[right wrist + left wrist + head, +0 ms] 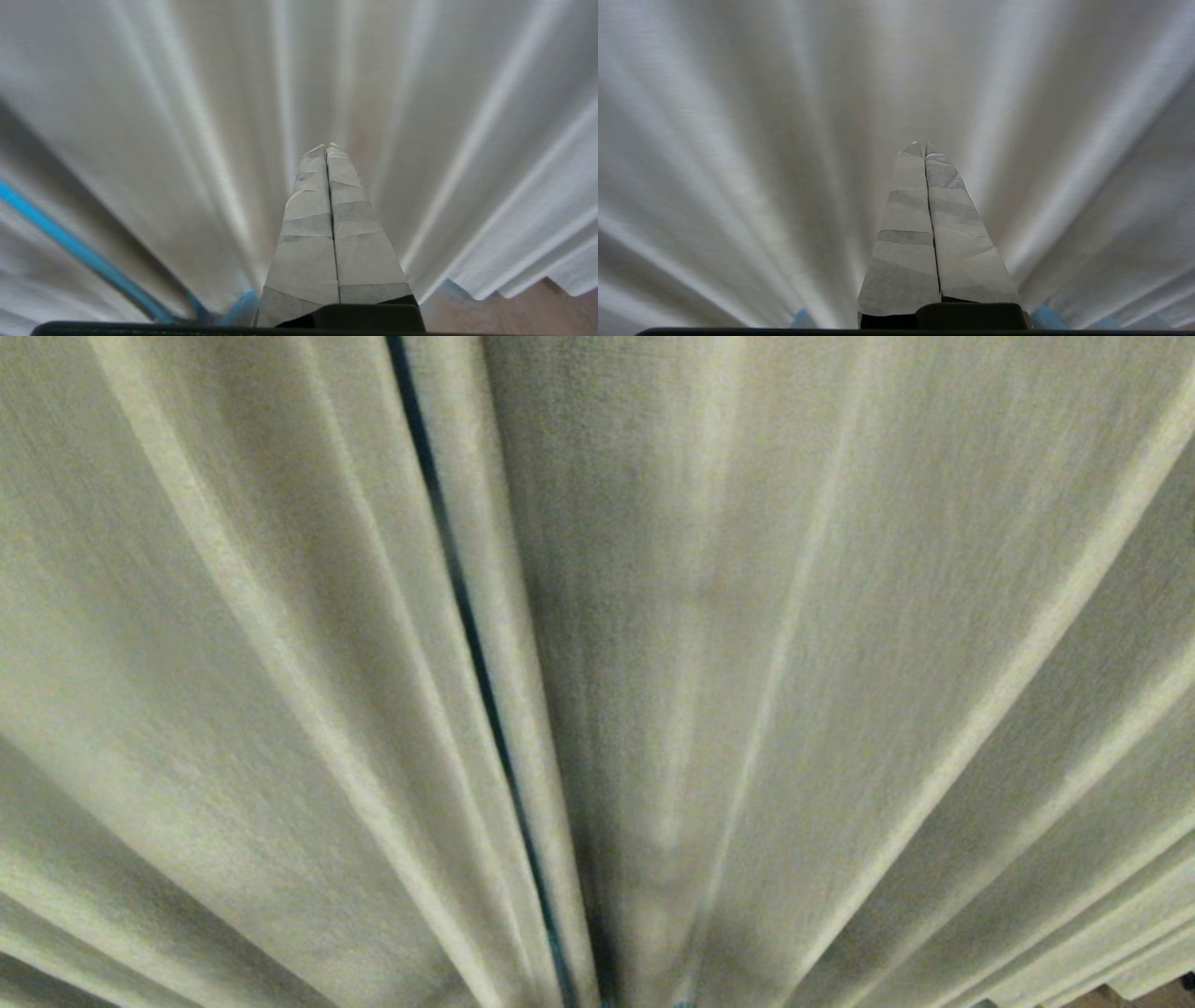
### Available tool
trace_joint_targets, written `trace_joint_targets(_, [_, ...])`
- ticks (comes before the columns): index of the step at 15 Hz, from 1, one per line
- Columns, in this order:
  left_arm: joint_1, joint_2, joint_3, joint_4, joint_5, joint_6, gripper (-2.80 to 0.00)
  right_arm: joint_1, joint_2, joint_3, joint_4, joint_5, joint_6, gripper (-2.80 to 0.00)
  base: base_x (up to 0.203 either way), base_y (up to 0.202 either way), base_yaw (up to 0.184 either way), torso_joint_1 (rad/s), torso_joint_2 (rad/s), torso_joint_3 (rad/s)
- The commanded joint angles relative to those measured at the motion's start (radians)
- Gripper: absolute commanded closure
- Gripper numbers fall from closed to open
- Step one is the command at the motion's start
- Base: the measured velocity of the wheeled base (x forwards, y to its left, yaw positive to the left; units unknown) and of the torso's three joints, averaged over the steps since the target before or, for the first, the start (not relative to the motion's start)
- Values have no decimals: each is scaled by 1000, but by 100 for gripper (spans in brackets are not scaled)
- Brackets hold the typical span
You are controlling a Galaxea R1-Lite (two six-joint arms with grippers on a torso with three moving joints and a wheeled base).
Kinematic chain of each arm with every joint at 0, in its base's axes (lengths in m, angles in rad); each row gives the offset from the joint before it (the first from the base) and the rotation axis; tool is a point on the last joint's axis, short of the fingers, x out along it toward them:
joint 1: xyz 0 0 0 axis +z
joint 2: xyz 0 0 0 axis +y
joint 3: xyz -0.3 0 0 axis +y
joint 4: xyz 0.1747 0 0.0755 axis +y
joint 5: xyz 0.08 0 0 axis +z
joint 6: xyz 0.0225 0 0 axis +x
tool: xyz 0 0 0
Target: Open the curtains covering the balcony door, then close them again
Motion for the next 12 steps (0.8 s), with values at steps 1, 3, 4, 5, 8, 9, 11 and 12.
trace_joint_targets(1, [0, 0, 0, 0, 1, 0, 0, 0, 1, 0, 0, 0, 0, 0, 0, 190, -1, 0, 4, 5])
trace_joint_targets(3, [0, 0, 0, 0, 0, 0, 0, 0, 1, 0, 0, 0, 0, 0, 0, 139, 1, -1, 2, 3])
trace_joint_targets(4, [0, 0, 0, 0, 0, 0, 0, 0, 1, 0, 0, 0, 0, 0, 0, 0, 0, 0, 0, 0])
trace_joint_targets(5, [0, 0, 0, 0, 0, 0, 0, 0, 1, 0, 0, 0, 0, 0, 0, 0, 0, 0, 0, 0])
trace_joint_targets(8, [0, 0, 0, 0, 0, 0, 0, 0, 1, 0, 0, 0, 0, 0, 0, 0, 0, 0, 0, 0])
trace_joint_targets(9, [0, 0, 0, 0, 0, 0, 0, 0, 1, 0, 0, 0, 0, 0, 0, 0, 0, 0, 0, 0])
trace_joint_targets(11, [0, 0, 0, 0, 0, 0, 0, 0, 1, 0, 0, 0, 0, 0, 0, 0, 0, 0, 0, 0])
trace_joint_targets(12, [0, 0, 0, 0, 0, 0, 0, 0, 1, 0, 0, 0, 0, 0, 0, 0, 0, 0, 0, 0])
